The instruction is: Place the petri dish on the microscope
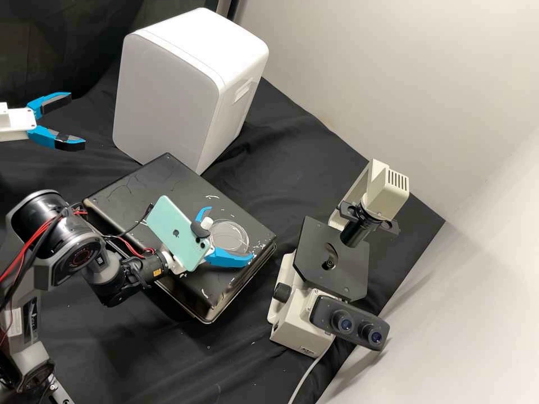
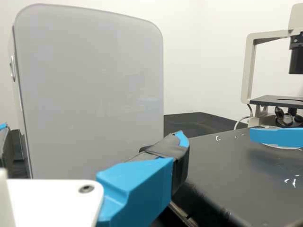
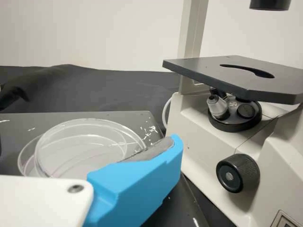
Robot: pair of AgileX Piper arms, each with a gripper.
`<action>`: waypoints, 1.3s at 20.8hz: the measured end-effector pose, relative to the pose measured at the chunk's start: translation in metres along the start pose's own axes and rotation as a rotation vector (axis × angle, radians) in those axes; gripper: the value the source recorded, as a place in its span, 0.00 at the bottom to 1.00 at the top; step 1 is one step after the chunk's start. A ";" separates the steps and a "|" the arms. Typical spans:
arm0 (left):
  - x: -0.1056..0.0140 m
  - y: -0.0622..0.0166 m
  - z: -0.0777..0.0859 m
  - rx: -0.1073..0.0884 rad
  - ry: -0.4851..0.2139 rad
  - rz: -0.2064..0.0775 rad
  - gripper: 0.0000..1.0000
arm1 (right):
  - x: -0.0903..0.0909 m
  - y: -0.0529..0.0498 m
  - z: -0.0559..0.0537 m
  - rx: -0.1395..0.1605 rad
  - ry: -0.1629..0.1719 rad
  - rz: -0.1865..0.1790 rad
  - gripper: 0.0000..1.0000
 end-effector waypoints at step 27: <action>0.001 -0.0029 -0.002 -0.006 0.025 -0.013 1.00 | 0.001 0.011 0.011 0.069 -0.041 0.043 1.00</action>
